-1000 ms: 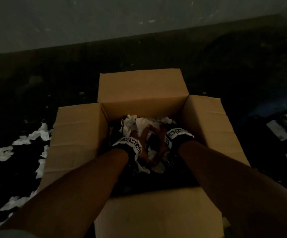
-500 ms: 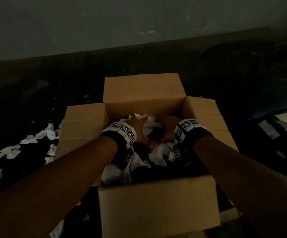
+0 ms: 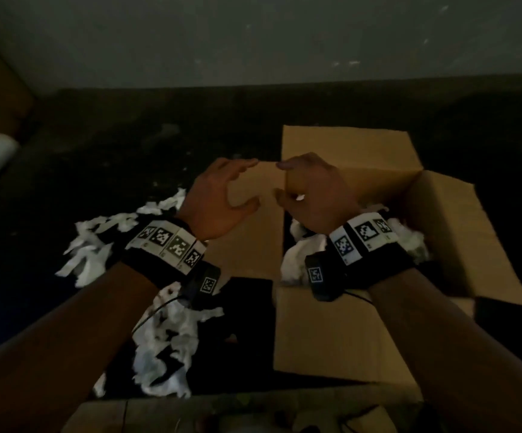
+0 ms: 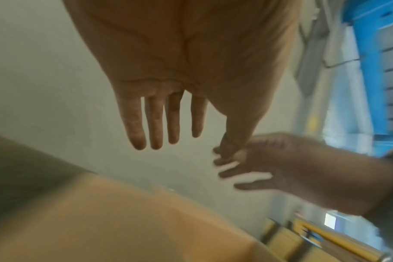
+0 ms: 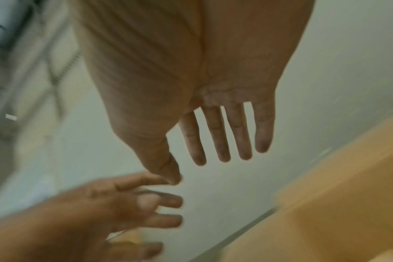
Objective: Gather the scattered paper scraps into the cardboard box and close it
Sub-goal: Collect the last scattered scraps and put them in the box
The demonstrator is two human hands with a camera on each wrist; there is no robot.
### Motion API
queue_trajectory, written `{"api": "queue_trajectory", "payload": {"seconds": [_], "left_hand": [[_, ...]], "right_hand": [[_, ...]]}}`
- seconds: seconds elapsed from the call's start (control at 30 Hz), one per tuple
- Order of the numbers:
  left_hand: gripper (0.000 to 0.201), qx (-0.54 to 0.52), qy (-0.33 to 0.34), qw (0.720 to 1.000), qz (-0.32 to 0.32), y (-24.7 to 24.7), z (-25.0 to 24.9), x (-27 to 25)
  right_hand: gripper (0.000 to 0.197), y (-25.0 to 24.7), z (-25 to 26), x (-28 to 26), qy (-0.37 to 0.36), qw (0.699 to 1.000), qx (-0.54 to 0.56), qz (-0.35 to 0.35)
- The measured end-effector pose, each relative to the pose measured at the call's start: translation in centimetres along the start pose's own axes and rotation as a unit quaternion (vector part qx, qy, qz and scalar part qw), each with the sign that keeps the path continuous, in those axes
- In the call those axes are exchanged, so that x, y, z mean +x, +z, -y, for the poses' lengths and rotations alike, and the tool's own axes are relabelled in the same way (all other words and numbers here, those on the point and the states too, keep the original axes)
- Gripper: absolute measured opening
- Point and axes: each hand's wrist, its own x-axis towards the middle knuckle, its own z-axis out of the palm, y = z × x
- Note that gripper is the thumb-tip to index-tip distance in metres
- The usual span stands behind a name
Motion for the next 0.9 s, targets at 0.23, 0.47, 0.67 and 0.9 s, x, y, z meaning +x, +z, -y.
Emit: {"api": "queue_trajectory", "payload": {"seconds": [0.23,0.47,0.67,0.9], "left_hand": [[0.055,0.014,-0.156,0.985,-0.068,-6.8,11.4,-12.6],[0.084,0.020,-0.314,0.948,-0.045,-7.1,22.7,-24.8],[0.134,0.089,-0.334,0.925,0.159,-3.2,26.1,-35.0],[0.086,0.204,-0.168,0.937,0.230,-0.4,28.8,-39.6]], "right_hand": [[0.042,12.1,14.4,-0.6,-0.111,0.984,0.137,0.009],[0.055,25.3,18.4,-4.1,-0.078,0.978,0.118,0.157],[0.132,30.7,12.9,-10.2,0.013,0.967,0.008,0.254],[0.105,33.3,8.9,-16.6,-0.090,0.946,-0.125,0.284]]}}
